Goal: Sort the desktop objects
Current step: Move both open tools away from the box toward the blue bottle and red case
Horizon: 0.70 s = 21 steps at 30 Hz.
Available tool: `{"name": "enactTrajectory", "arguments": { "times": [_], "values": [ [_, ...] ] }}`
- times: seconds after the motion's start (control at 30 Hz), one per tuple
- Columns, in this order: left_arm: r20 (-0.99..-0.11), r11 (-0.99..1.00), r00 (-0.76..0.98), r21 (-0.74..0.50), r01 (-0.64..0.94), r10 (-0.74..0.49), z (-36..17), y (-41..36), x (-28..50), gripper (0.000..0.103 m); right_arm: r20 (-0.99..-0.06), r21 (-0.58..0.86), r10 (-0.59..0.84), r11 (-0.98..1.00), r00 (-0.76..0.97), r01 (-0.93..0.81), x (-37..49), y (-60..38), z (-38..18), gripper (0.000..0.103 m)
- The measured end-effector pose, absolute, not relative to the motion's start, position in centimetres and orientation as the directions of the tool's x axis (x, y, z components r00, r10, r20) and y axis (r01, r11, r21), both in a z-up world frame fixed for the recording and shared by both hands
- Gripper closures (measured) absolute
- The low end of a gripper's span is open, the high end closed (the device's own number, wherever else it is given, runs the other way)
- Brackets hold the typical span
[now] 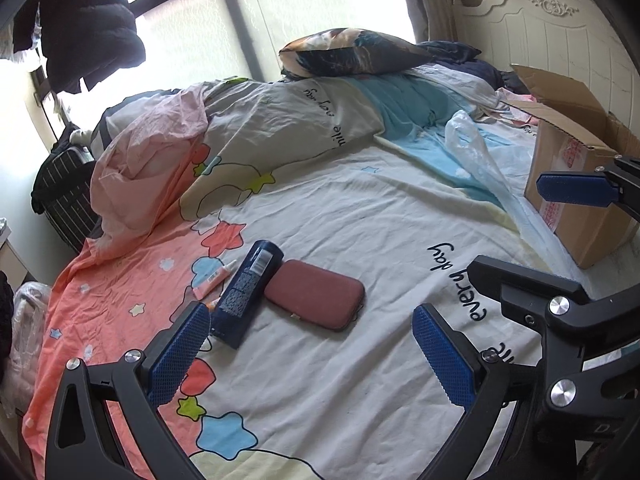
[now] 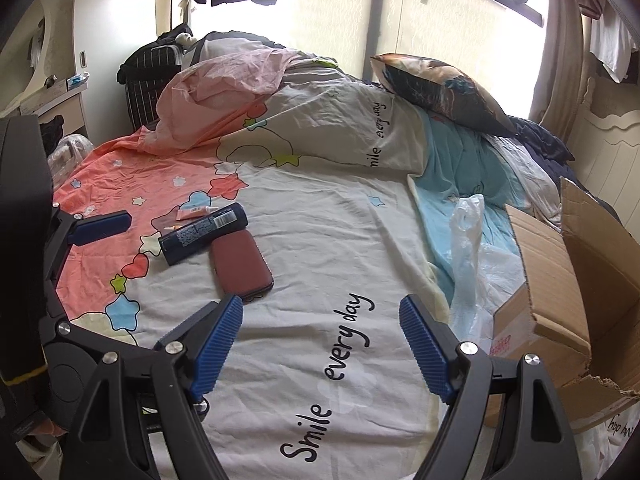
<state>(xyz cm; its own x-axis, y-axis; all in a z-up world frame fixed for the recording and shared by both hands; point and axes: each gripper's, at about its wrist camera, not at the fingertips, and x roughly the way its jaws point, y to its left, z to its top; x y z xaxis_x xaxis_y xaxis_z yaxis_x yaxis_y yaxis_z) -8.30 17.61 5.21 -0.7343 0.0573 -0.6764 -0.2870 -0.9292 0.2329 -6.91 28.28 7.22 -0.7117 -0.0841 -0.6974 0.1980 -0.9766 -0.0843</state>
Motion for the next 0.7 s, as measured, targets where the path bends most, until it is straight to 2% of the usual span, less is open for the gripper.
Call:
{"name": "enactTrajectory", "arguments": {
  "times": [0.47, 0.7],
  "values": [
    [-0.719, -0.961, -0.695, 0.18, -0.209, 0.016, 3.0, 10.7, -10.8, 0.0, -0.735, -0.084, -0.128, -0.957, -0.665, 0.278, -10.1, 23.1, 4.9, 0.025],
    [-0.719, -0.955, -0.694, 0.223, -0.193, -0.028, 2.1, 8.9, -11.6, 0.0, -0.758, -0.072, -0.154, -0.946, -0.634, 0.315, -11.8, 21.4, 3.3, 0.025]
  ]
}}
